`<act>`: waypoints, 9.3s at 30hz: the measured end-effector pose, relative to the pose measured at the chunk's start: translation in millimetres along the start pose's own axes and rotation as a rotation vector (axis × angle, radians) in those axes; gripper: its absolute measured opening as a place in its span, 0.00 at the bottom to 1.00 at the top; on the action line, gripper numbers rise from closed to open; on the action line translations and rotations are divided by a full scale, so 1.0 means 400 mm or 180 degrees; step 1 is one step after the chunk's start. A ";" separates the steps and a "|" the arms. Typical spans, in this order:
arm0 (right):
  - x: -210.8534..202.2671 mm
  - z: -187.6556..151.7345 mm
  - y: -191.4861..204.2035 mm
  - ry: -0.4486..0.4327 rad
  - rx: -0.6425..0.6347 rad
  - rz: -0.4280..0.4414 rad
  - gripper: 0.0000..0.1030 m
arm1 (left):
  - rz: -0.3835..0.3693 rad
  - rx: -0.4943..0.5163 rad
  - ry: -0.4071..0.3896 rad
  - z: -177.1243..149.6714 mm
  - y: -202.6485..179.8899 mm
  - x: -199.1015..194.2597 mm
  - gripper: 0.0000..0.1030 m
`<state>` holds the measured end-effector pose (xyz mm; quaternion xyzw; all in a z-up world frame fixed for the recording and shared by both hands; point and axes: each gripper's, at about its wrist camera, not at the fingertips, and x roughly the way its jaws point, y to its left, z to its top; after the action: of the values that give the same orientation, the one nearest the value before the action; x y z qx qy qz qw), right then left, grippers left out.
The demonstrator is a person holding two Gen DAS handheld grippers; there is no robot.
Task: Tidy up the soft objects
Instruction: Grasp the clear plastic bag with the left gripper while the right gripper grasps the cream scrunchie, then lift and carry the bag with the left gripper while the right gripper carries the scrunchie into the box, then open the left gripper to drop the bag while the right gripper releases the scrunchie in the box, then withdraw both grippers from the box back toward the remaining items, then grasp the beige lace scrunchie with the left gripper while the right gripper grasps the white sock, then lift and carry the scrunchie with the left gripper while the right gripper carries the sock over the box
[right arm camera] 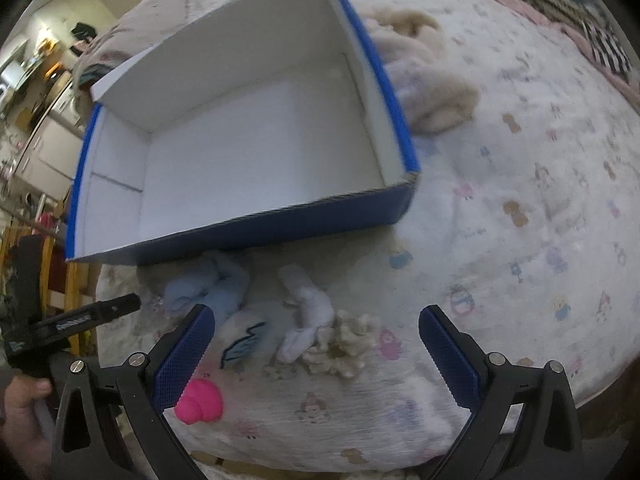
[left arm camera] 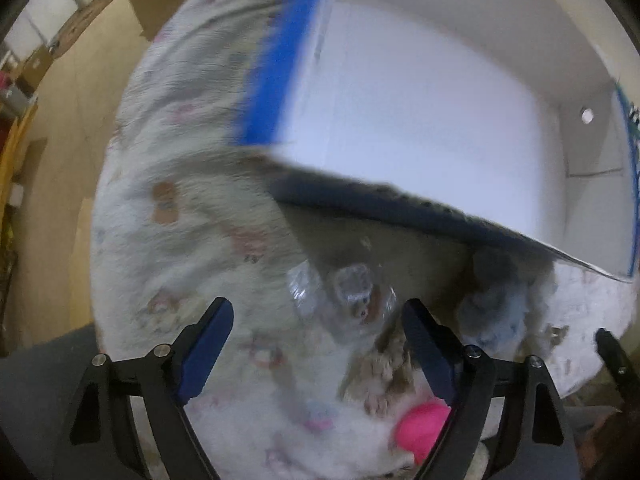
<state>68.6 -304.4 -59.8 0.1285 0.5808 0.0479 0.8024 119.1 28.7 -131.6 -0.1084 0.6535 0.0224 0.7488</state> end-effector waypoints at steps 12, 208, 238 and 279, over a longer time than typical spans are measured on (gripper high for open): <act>0.112 0.000 -0.060 0.0509 0.0239 0.0029 0.85 | 0.0024 0.0125 0.0042 -0.002 -0.028 0.086 0.19; -0.041 -0.009 0.005 -0.0216 -0.0061 0.0369 0.94 | 0.0169 0.0376 -0.0868 -0.116 -0.111 -0.202 0.68; 0.157 -0.001 -0.015 0.0524 0.0308 0.0076 0.58 | 0.0121 0.0546 0.0005 -0.102 -0.108 -0.043 0.12; -0.166 -0.072 0.090 -0.0455 -0.0477 0.0281 0.25 | 0.0277 0.0089 -0.0981 -0.212 -0.062 -0.349 0.12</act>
<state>22.6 -280.5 2.3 0.0968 0.5107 0.1172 0.8462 20.5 3.6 -1.4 -0.0649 0.5353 0.0621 0.8399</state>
